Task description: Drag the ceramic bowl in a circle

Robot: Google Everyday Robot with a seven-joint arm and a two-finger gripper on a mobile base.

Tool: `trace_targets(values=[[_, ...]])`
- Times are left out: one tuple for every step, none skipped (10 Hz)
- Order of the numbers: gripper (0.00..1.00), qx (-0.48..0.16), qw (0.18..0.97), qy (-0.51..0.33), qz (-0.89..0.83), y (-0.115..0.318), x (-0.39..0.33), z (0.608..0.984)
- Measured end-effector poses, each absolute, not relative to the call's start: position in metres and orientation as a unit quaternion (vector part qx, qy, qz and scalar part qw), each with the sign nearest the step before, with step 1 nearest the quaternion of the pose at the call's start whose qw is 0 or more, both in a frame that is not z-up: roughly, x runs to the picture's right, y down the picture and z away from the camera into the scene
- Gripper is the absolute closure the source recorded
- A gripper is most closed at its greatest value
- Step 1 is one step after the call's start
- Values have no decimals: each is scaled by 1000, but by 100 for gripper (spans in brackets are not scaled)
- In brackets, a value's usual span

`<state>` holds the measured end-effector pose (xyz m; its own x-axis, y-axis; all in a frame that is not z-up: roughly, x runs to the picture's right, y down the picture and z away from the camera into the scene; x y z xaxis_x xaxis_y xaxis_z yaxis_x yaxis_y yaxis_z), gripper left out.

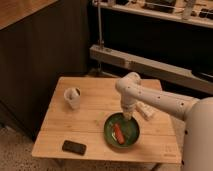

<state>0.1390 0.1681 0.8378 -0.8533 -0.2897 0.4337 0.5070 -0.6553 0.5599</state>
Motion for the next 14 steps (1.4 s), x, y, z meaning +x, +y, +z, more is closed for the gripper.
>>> trace_targets(values=[[99, -157, 208, -347, -901, 176, 131, 829], [99, -151, 197, -347, -905, 182, 115, 825], [99, -149, 189, -344, -908, 183, 99, 824], [99, -148, 181, -342, -910, 181, 84, 823], [99, -146, 170, -340, -913, 178, 65, 823], [99, -143, 159, -337, -917, 175, 45, 822], [99, -141, 152, -334, -919, 173, 30, 821], [99, -141, 148, -332, -921, 171, 20, 824], [99, -137, 140, -328, -924, 167, -1, 825], [99, -135, 134, -326, -926, 164, -17, 827], [99, -131, 131, -323, -928, 158, -30, 830], [99, -128, 125, -320, -930, 150, -38, 837], [99, -128, 127, -319, -930, 142, -44, 841], [99, -128, 132, -319, -930, 135, -47, 846]])
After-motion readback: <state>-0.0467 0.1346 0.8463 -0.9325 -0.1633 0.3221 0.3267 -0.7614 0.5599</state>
